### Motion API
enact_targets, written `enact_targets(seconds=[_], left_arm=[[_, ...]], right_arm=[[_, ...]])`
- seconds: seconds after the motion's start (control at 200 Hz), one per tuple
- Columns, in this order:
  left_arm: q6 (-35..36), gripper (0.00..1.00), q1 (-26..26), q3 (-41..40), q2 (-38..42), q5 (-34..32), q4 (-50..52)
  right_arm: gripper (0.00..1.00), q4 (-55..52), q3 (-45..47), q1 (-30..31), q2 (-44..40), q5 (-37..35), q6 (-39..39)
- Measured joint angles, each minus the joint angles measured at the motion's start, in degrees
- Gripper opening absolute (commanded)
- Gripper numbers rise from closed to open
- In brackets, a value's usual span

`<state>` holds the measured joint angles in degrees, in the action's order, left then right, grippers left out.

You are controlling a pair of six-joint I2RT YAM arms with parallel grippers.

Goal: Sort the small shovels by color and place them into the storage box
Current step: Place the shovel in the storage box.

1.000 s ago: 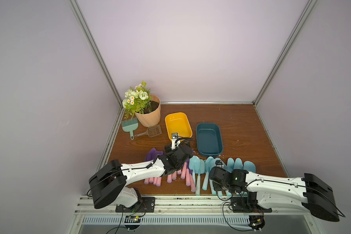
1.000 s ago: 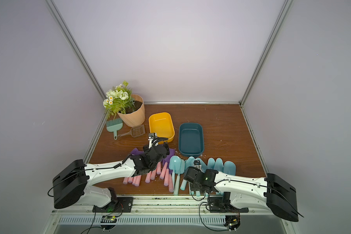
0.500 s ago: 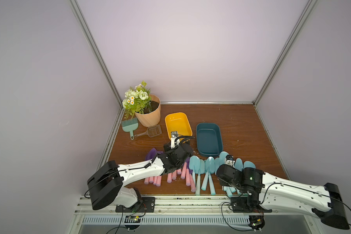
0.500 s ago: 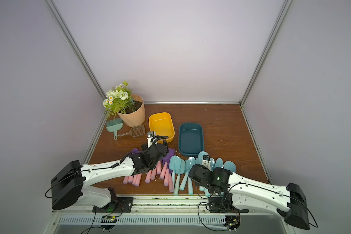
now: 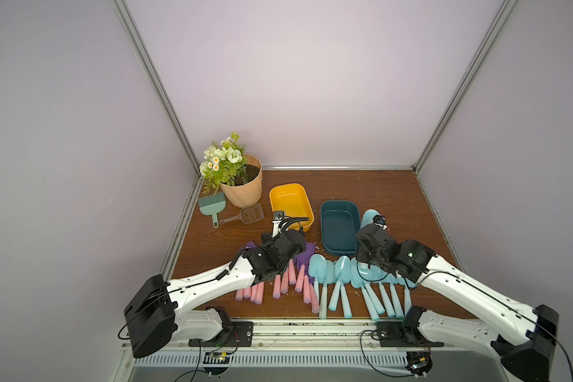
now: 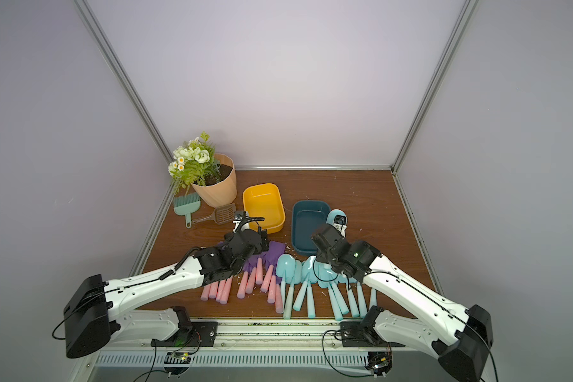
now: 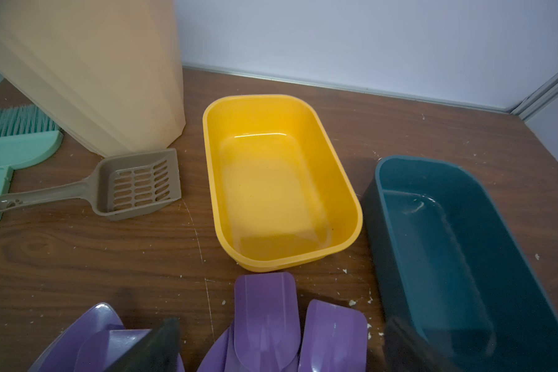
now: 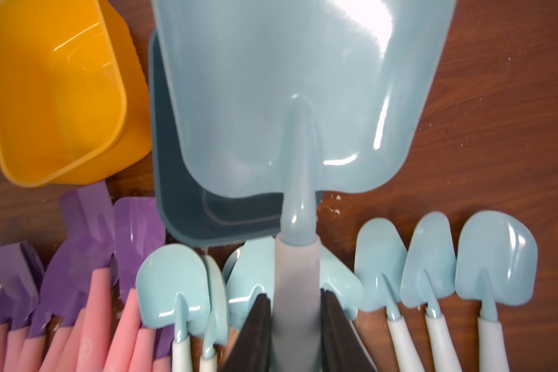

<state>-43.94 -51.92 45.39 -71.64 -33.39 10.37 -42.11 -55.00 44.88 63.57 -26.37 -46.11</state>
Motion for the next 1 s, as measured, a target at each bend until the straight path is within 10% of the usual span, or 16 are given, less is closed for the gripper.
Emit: enact_targets(seconds=[0.675, 1.001], left_arm=[[2.40, 0.99, 8.15, 0.76, 6.93, 15.61, 15.76], [0.79, 0.99, 8.20, -6.99, 7.93, 26.97, 19.85]], right_arm=[[0.02, 13.22, -18.27, -7.23, 37.16, 11.93, 18.14], [0.30, 13.77, -18.27, -7.78, 40.11, 14.08, 18.21]])
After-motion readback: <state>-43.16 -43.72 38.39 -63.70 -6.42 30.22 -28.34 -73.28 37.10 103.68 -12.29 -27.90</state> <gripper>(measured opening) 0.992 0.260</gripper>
